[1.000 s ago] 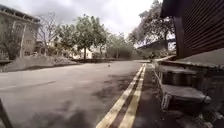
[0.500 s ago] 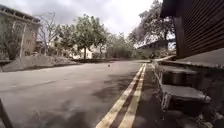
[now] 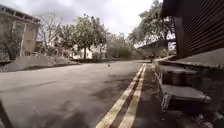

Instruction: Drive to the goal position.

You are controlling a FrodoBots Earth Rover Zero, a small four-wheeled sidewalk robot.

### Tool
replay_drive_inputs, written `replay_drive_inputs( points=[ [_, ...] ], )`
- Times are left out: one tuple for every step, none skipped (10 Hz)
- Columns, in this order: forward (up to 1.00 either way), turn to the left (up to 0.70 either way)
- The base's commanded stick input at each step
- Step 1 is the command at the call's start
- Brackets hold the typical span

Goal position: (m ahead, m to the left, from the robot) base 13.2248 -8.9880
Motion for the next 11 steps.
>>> replay_drive_inputs(
  points=[
    [0.0,0.31],
    [0.0,0.22],
    [0.0,0.13],
    [0.0,0.03],
    [0.0,0.0],
    [0.0,0.0],
    [0.0,0.0],
    [0.0,0.0],
    [0.0,0.0],
    [0.17,0.0],
    [0.45,0.0]
  ],
)
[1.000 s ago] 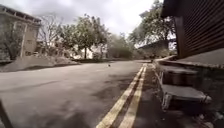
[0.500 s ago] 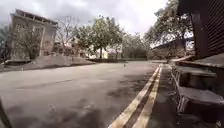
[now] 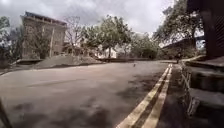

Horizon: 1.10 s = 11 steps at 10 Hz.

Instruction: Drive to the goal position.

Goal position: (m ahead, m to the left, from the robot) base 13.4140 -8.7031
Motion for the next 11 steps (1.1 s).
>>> replay_drive_inputs(
  points=[
    [0.7,0.0],
    [0.7,0.0],
    [0.7,0.0],
    [0.7,0.0],
    [0.7,0.0],
    [0.7,0.0],
    [0.7,0.0],
    [0.7,0.0],
    [0.51,0.0],
    [0.24,0.0],
    [0.0,0.0]
  ],
)
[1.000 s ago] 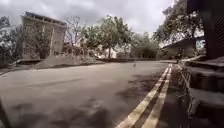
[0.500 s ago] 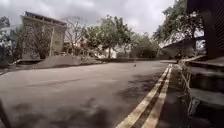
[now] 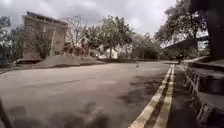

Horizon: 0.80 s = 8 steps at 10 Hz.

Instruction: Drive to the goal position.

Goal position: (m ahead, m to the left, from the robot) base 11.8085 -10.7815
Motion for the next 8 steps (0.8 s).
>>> replay_drive_inputs(
  points=[
    [0.0,0.0],
    [0.0,0.0],
    [0.0,0.0],
    [0.0,0.0],
    [0.7,0.0],
    [0.7,0.0],
    [0.7,0.0],
    [0.7,0.0]
  ],
)
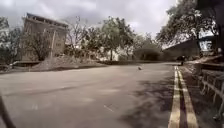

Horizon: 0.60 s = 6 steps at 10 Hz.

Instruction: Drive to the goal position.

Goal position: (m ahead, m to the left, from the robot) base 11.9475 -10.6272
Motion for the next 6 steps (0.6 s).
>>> replay_drive_inputs(
  points=[
    [0.7,0.0],
    [0.7,0.0],
    [0.7,0.0],
    [0.7,0.0],
    [0.7,0.0],
    [0.7,0.0]
  ],
)
